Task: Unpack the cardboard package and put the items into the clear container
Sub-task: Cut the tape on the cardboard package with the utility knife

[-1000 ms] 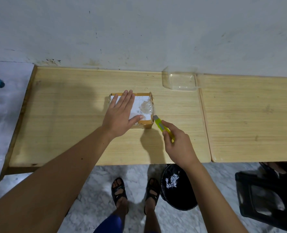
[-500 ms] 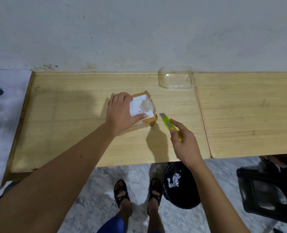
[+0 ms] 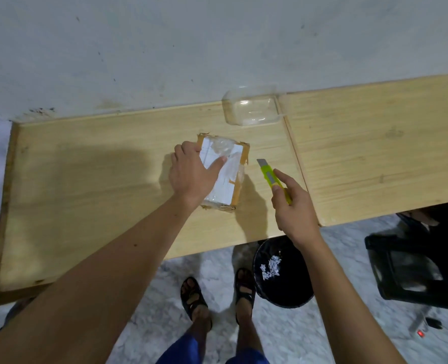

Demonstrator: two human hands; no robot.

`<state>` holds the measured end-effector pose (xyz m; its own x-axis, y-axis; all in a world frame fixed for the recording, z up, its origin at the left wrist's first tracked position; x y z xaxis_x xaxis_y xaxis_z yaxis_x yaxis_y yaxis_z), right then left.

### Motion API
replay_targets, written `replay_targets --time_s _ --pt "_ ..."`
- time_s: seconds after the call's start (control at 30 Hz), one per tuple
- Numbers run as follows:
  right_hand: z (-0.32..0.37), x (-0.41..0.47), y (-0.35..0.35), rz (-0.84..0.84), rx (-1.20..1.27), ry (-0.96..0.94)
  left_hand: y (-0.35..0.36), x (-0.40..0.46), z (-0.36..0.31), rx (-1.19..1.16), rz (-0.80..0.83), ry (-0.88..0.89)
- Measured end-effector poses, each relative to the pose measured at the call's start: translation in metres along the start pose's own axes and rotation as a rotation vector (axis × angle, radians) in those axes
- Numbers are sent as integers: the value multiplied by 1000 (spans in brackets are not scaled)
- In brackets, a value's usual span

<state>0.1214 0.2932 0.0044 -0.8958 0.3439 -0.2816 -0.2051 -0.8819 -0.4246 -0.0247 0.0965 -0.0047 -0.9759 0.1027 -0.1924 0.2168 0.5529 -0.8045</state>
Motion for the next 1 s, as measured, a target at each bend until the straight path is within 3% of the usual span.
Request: replay_targets --time_s 0.13,0.27,0.37,0.47,0.67,1.0 --pt "-3 -5 -3 -2 12 -10 -6 8 10 41 170 325" --pt "-9 -10 4 7 27 -24 -6 6 29 286 354 679" --pt "-13 -12 15 19 44 -18 -3 0 36 351 371 801" --pt "-14 -11 24 10 57 -21 0 2 34 350 375 793" --pt "-4 12 32 -11 56 -35 1 19 21 371 454 599" --pt "12 37 33 0 -31 -64 0 22 17 332 452 589"
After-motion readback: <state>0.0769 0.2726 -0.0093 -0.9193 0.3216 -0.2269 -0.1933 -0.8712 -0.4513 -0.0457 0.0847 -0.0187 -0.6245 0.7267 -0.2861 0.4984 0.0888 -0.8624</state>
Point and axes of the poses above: each hand's wrist, its own x-axis towards the middle knuckle, its own y-axis out of the palm, z = x × y, the point moved 3 cm from there along x, towards the middle knuckle, and after that the axes turned 9 degrees about z, right-handed, at the moved point
